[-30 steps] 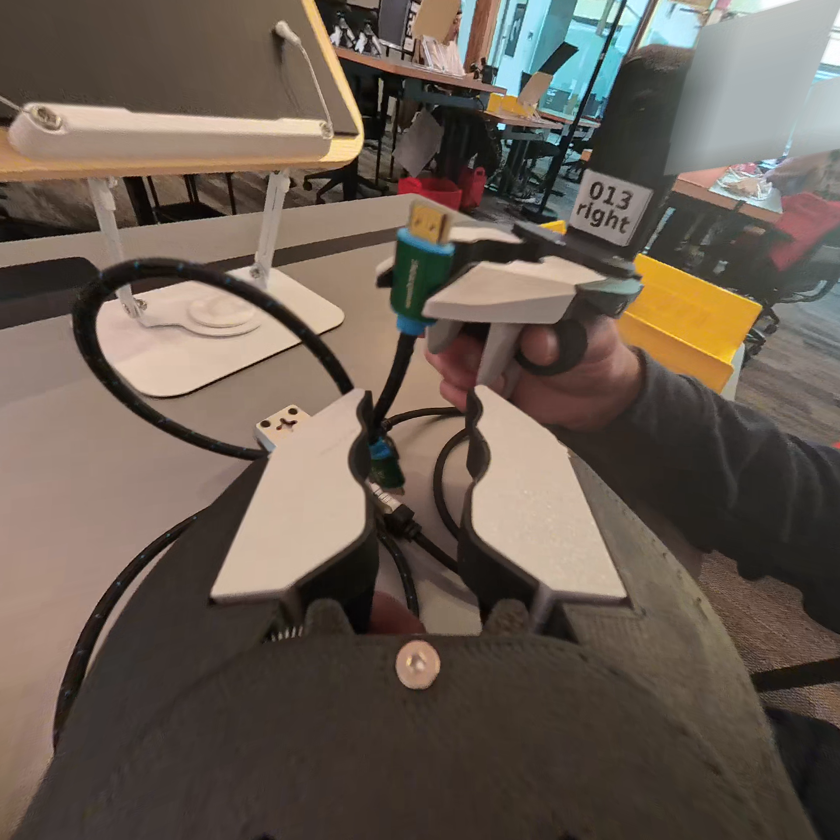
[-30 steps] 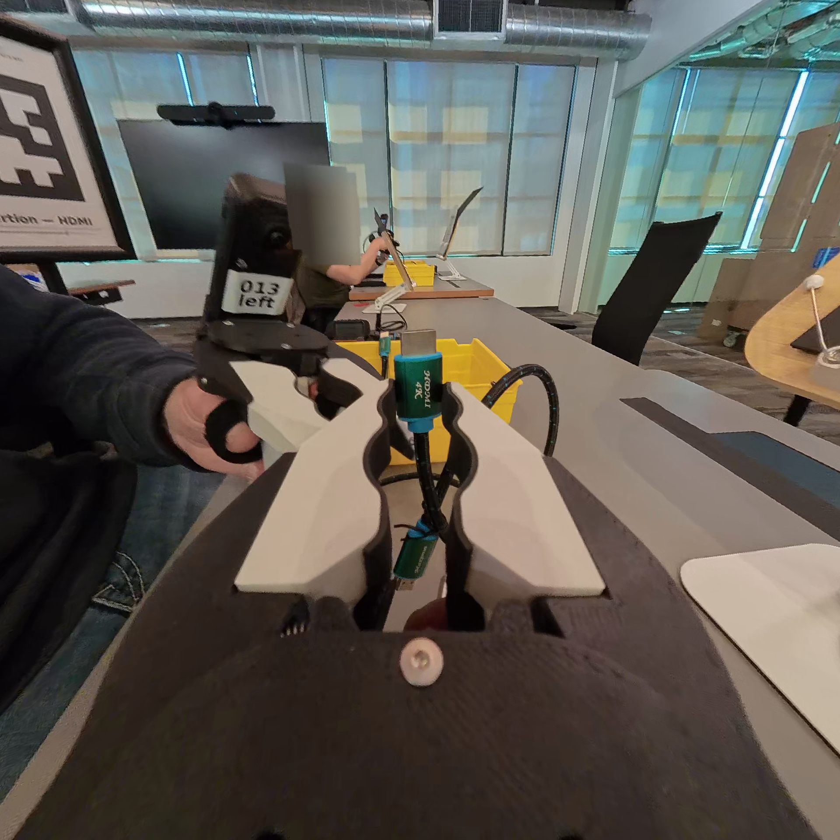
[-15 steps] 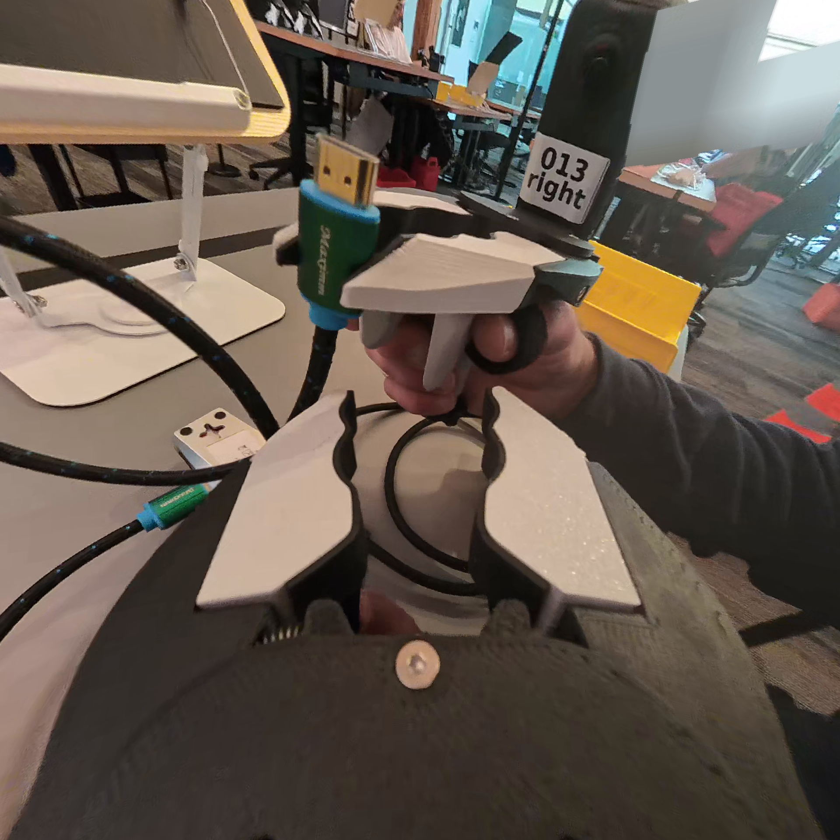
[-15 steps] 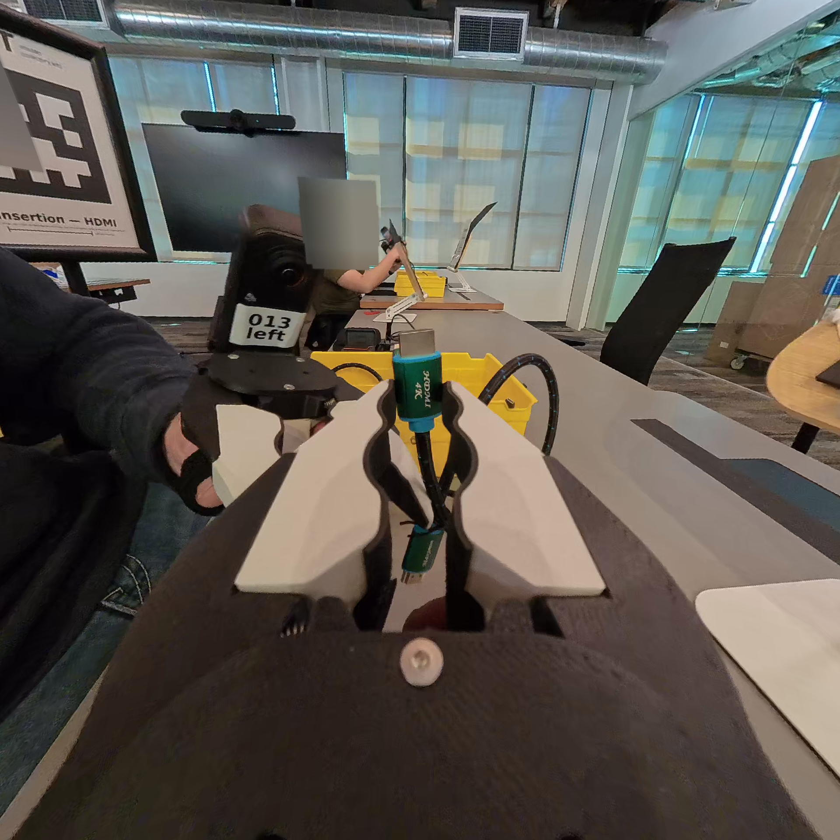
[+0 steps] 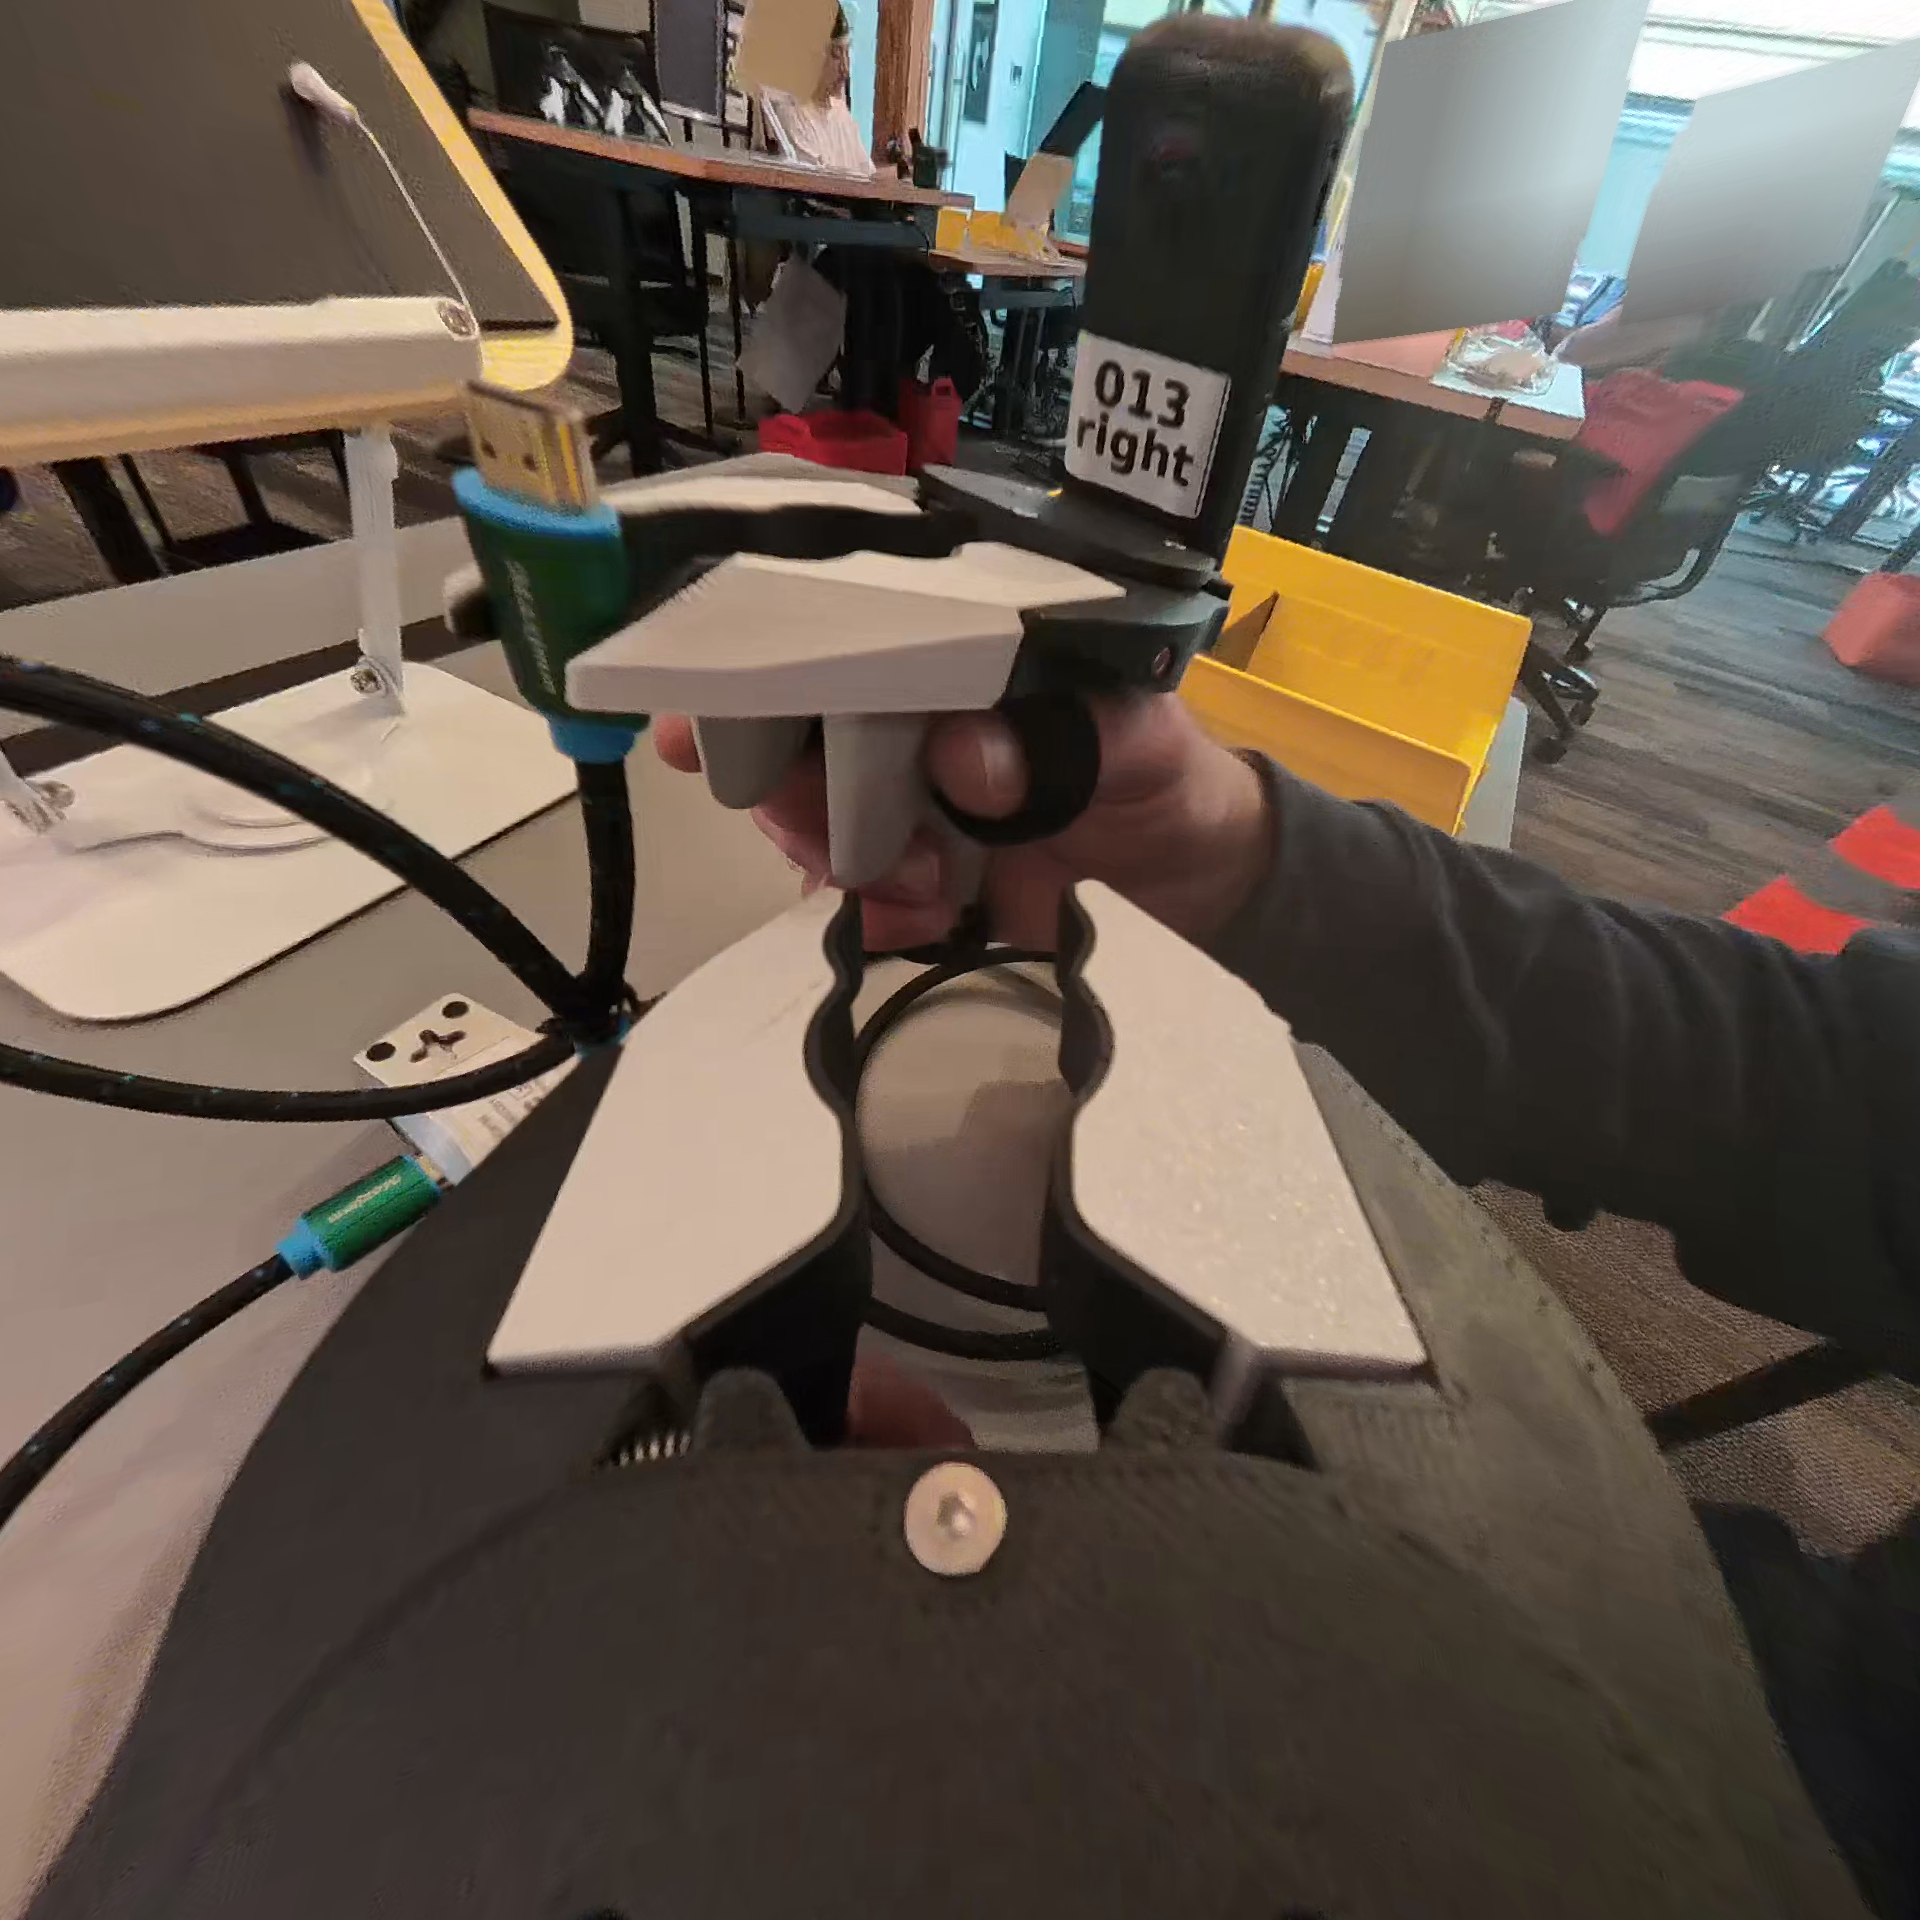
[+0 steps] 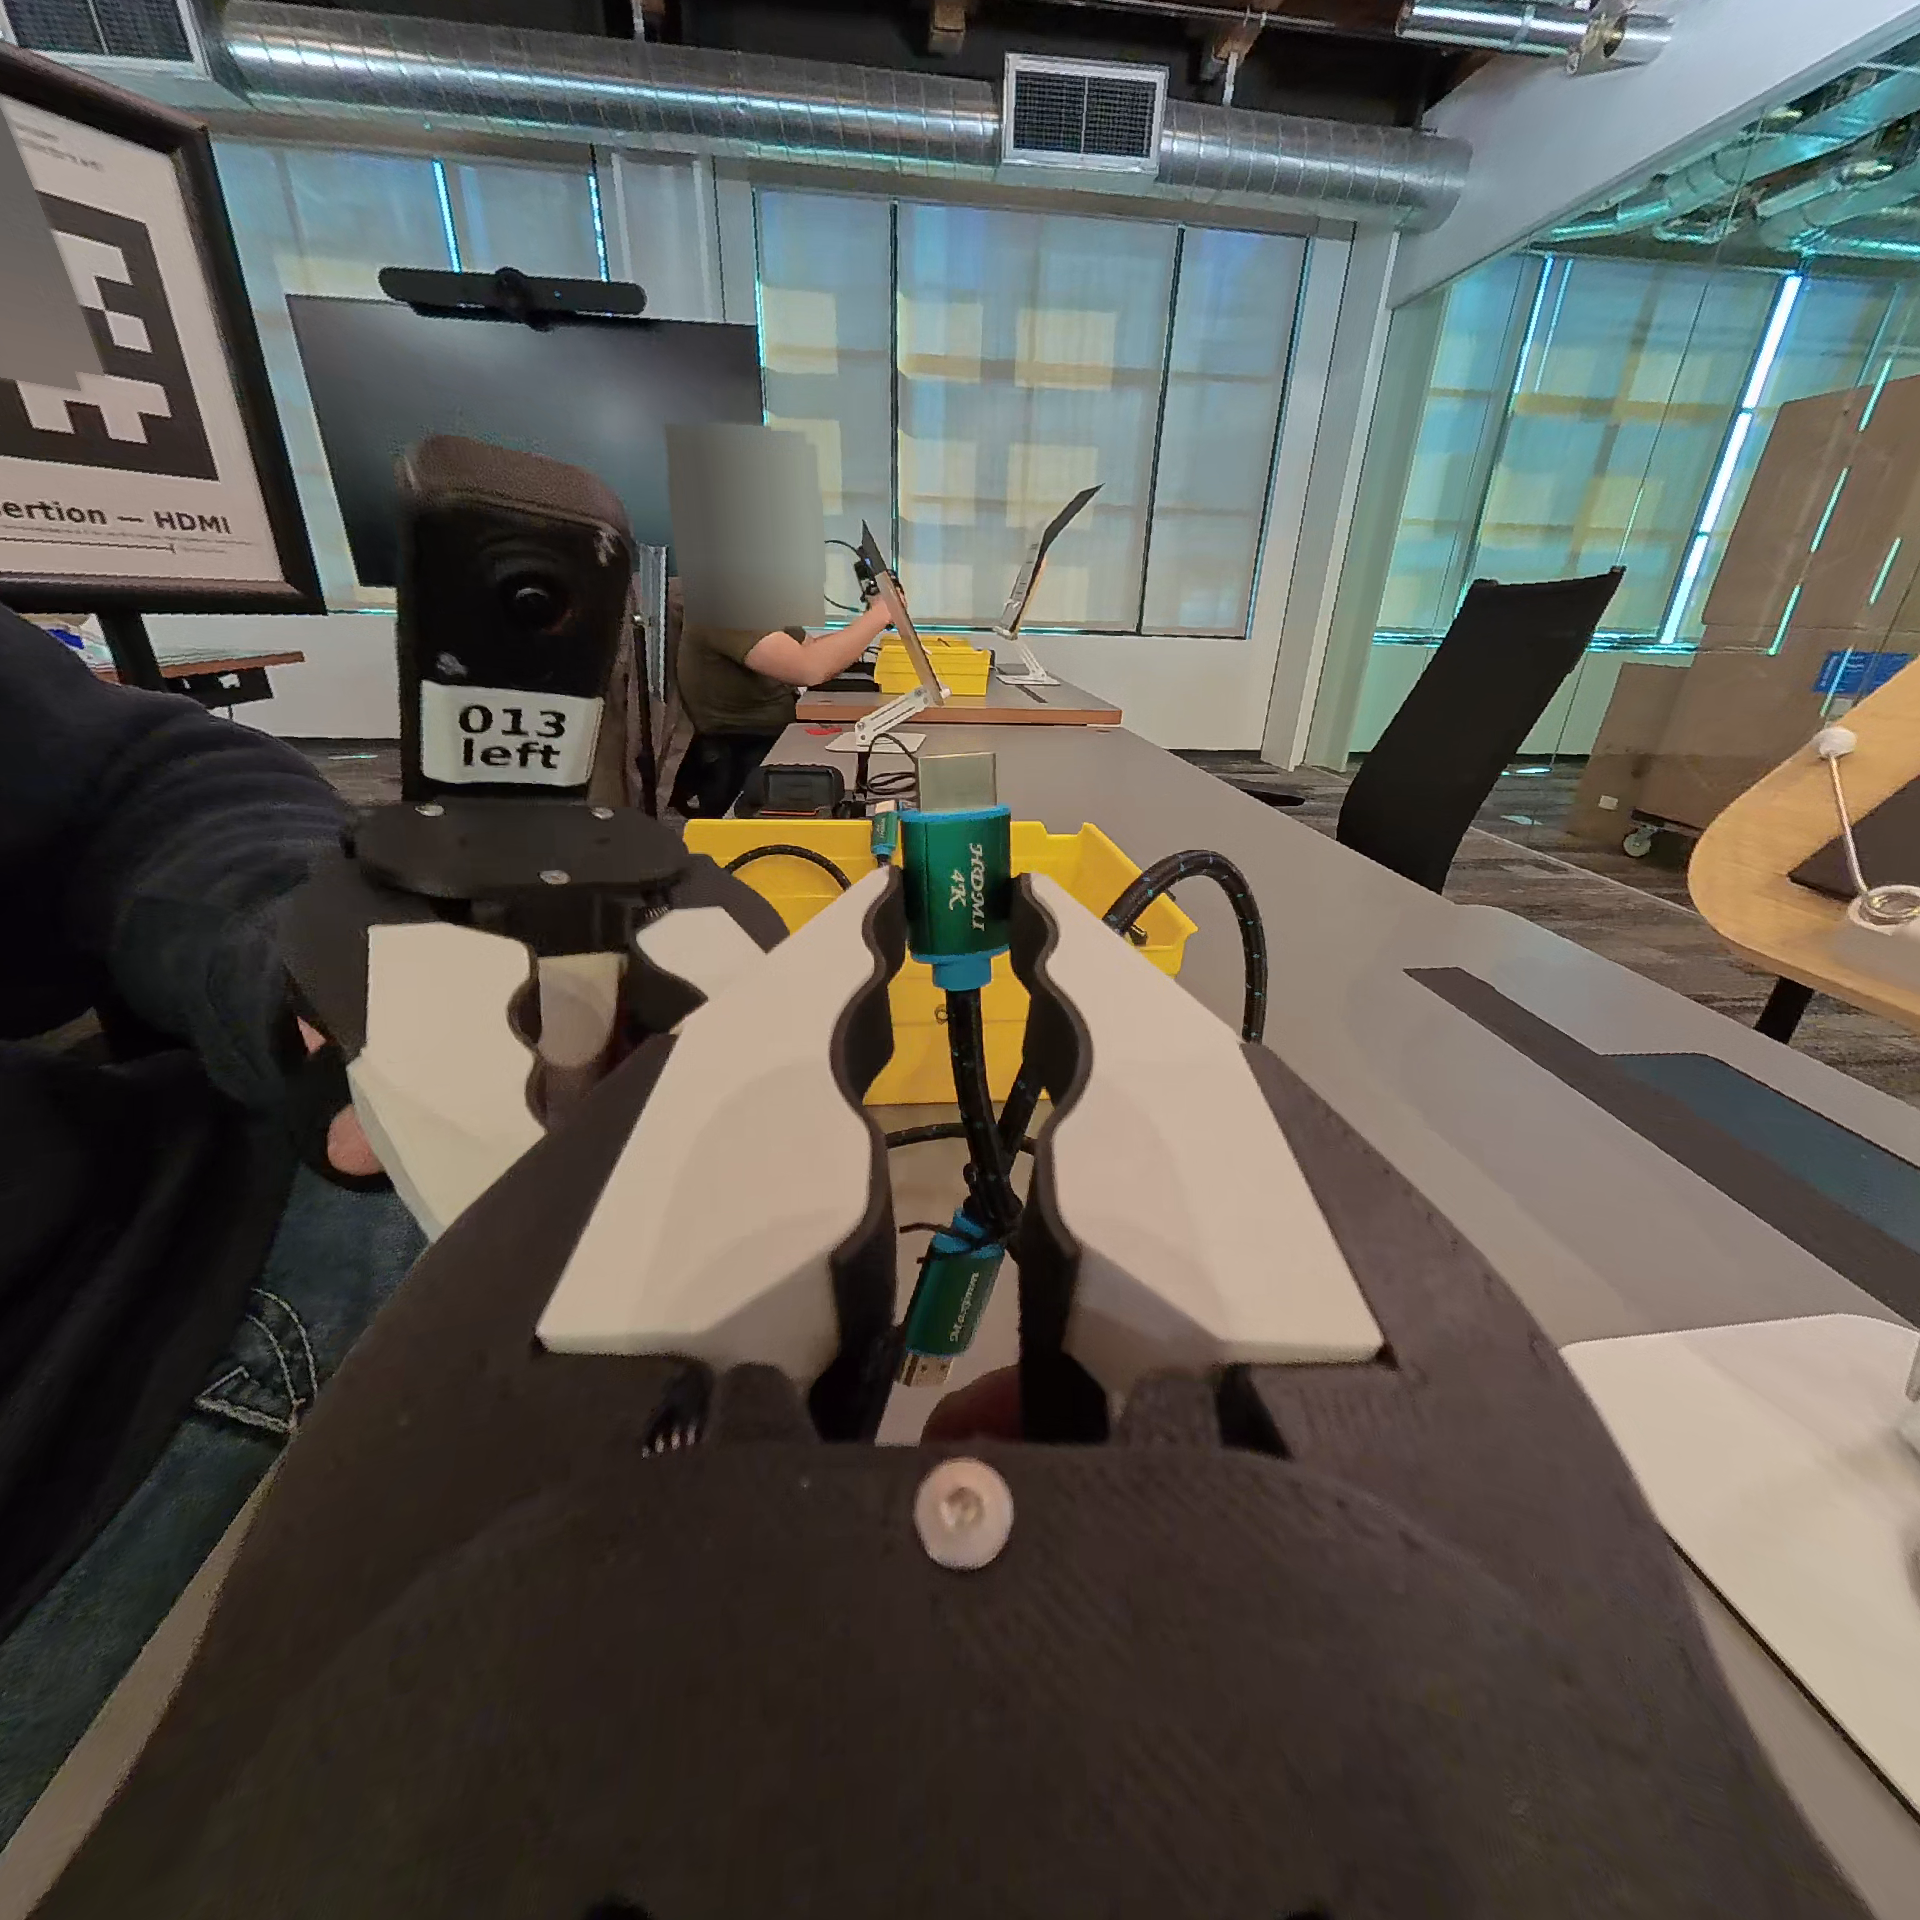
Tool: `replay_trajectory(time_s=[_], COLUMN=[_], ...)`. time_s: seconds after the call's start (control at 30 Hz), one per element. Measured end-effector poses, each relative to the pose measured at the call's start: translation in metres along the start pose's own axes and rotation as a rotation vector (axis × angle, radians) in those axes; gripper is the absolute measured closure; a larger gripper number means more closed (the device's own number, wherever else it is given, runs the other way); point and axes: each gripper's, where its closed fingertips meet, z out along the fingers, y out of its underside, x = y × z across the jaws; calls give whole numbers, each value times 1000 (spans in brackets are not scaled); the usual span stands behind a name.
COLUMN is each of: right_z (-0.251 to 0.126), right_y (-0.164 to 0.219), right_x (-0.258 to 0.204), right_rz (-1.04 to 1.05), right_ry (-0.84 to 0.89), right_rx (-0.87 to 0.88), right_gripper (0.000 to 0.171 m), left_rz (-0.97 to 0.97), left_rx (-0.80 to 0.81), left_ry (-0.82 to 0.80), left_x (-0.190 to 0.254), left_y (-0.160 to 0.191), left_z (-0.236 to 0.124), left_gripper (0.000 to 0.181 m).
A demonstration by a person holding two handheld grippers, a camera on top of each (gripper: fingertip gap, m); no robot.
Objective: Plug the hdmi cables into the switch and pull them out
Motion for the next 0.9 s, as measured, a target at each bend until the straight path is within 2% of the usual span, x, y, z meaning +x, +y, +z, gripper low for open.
replay_trajectory(time_s=[0.13, 0.23, 0.47, 0.73, 0.87, 0.9], right_z=[2, 4, -6, -17, -16, -15], right_y=[-3, -4, -26, -40, -36, -35], right_x=[-11, -19, -23, -13, -11, -11], right_rz=[-31, -70, -126, -128, -134, -133], right_ry=[-42, -58, -54, -5, 5, 8], right_rx=[3, -7, 71, 127, 106, 101], right_gripper=[154, 154, 154, 154, 154, 154], left_rz=[-42, -86, 27, 139, 161, 169], left_rx=[8, 23, 96, 124, 140, 139], left_ry=[-19, 0, -98, -251, -232, -189], left_x=[-8, -8, -3, -12, -7, 1], left_y=[3, 2, -14, -29, -34, -35], left_z=[8, 14, 9, 2, -1, 0], left_gripper=[130, 127, 117, 116, 120, 129])
